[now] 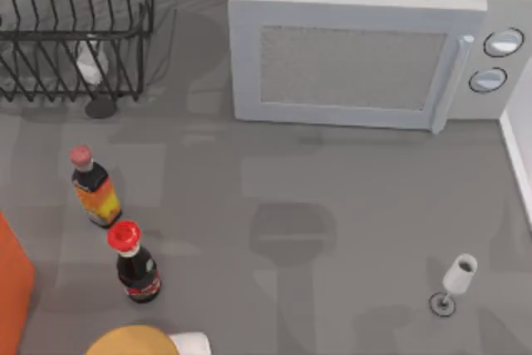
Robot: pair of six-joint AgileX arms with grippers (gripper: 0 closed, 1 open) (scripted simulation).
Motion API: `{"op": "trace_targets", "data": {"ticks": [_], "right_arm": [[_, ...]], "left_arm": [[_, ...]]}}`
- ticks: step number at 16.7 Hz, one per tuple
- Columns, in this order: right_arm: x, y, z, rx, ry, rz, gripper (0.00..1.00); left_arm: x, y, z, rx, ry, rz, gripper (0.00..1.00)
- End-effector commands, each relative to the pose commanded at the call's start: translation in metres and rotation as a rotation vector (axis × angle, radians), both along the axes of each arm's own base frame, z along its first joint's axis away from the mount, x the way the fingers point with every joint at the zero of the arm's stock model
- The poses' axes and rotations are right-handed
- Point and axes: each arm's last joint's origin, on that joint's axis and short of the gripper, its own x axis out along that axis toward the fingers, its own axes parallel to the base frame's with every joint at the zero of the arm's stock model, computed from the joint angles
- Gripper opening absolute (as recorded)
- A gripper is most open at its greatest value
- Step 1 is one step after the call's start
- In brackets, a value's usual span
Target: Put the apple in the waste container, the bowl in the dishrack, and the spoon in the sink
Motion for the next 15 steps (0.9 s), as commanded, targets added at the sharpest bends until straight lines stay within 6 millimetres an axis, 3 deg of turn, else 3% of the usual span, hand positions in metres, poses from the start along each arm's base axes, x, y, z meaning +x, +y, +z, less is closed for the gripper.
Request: {"op": "trace_targets", "data": {"ticks": [2,11,15], "right_arm": [[0.0,0.0,0.0,0.0,0.0,0.0,1.0],[0.0,0.0,0.0,0.0,0.0,0.0,1.0],[0.0,0.0,0.0,0.0,0.0,0.0,1.0]], "left_arm": [[0.0,0.0,0.0,0.0,0.0,0.0,1.0],[0.0,0.001,0.0,0.0,0.0,0.002,1.0],[-0.018,-0.003,0.011,-0.003,0.01,0.002,1.0]]}}
